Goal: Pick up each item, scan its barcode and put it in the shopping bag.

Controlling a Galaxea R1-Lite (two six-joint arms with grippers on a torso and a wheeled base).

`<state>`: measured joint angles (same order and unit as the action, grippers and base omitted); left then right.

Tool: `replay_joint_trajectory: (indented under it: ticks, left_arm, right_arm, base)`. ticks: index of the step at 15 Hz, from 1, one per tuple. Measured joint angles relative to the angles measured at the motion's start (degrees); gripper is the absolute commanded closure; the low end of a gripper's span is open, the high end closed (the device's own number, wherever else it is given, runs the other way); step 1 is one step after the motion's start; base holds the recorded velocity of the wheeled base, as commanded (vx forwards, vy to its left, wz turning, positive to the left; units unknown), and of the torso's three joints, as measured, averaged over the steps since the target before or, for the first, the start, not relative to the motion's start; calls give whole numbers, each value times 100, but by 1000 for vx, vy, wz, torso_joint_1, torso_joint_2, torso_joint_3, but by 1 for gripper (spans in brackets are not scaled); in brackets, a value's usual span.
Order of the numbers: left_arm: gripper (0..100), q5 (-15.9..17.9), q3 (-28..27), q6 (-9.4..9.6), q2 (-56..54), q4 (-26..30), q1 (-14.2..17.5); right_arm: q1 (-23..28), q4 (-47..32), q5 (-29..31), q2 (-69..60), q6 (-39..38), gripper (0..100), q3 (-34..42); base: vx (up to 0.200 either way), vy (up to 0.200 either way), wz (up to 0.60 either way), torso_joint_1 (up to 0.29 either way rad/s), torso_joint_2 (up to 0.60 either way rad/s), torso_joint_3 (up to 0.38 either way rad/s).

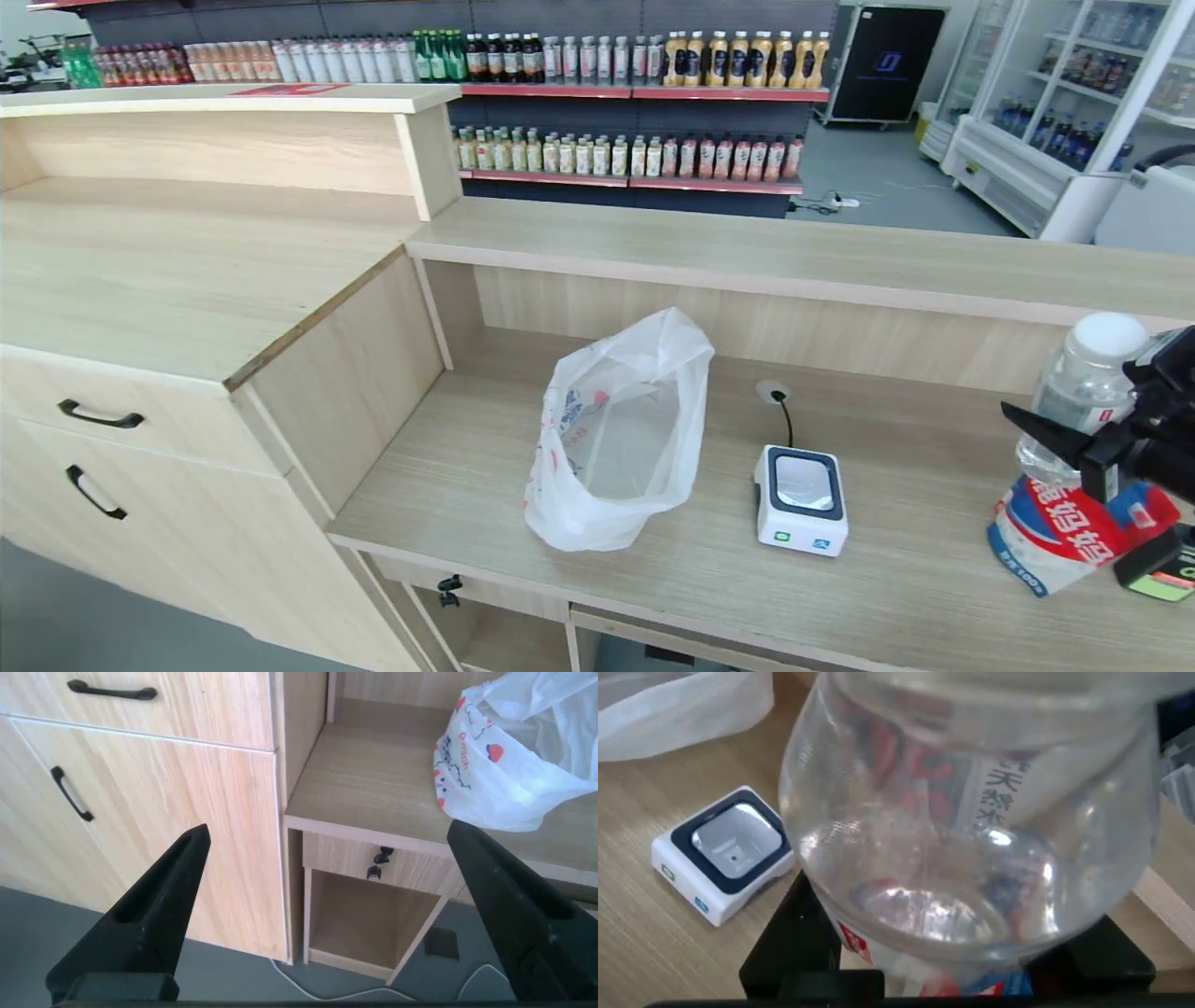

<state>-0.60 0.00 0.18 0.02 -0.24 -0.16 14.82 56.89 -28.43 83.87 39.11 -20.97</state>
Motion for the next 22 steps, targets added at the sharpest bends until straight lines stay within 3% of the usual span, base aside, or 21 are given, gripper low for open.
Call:
replay_joint_trajectory:
  ticks: [4,8,11,15,22]
  left_arm:
    - [0,0,0,0,0,0,0]
    - [0,0,0,0,0,0,0]
    - [0,2,0,0,0,2,-5]
    - [0,0,0,0,0,0,0]
    - [0,2,0,-2,0,2,-2]
  right_arm:
    - [-215,247,0,595,-2,100,-210]
    - [-791,1536,-66,1538,-16,100,-555]
    - [-1232,2267,-617,2178,20,100,-697]
    - [-1368,2316,-1140,2693,473,100,-775]
    - [-1386,2300,-1407,3154,1193,100,-1036]
  base:
    - [0,0,0,0,0,0]
    - [0,0,0,0,0,0]
    - [0,0,0,0,0,0]
    - [0,0,0,0,0,0]
    - [0,0,0,0,0,0]
